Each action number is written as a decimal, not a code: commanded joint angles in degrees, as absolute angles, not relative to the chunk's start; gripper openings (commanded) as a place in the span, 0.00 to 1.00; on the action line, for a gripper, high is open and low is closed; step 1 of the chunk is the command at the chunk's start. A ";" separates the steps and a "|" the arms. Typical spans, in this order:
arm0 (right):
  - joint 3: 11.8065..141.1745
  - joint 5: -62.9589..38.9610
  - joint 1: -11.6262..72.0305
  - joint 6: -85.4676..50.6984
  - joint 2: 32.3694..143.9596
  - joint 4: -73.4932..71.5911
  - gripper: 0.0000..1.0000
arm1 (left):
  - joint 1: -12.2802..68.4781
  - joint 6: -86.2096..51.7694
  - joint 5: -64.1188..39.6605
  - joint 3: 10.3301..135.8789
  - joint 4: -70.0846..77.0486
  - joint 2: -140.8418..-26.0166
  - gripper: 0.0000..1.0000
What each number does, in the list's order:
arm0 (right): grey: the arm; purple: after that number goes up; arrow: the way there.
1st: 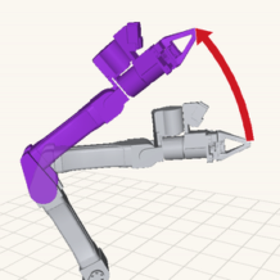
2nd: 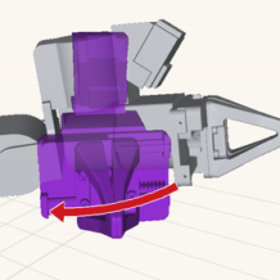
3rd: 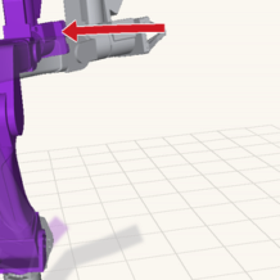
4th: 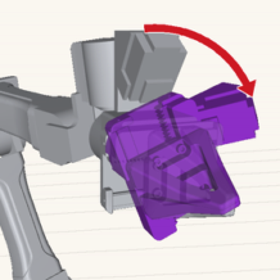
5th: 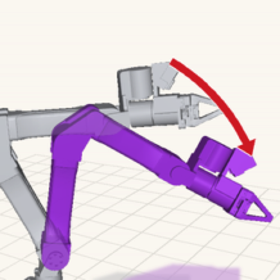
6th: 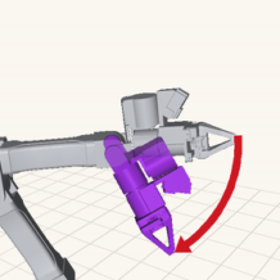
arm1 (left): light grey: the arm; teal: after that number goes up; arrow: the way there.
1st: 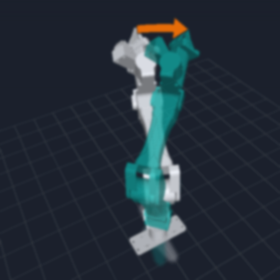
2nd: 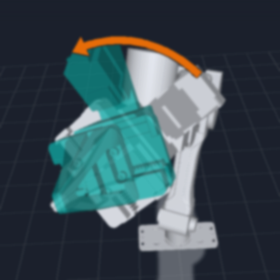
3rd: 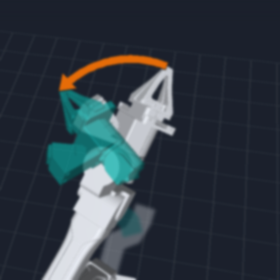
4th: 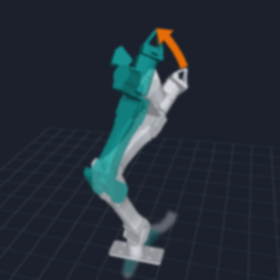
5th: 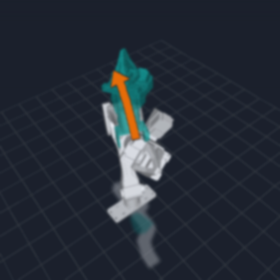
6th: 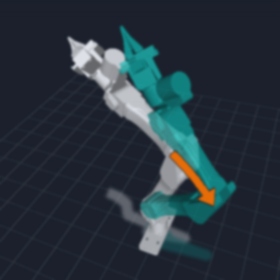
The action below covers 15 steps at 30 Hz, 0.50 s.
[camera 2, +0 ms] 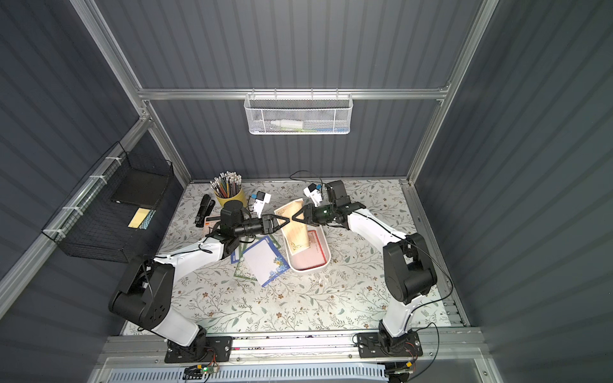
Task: Take out the stationery paper from the storage box
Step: Place the stationery paper at the center of the board.
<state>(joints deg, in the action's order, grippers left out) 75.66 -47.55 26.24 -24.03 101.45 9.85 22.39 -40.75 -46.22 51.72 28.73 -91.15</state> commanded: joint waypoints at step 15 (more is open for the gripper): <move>76.31 -41.19 26.54 -23.03 99.52 12.10 0.53 | 22.59 -27.26 -38.82 60.88 5.79 -85.53 0.00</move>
<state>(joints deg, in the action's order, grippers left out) 75.66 -44.14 26.37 -23.83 101.19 10.52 22.39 -32.86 -42.04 58.00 13.10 -89.19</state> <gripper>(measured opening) 0.524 0.043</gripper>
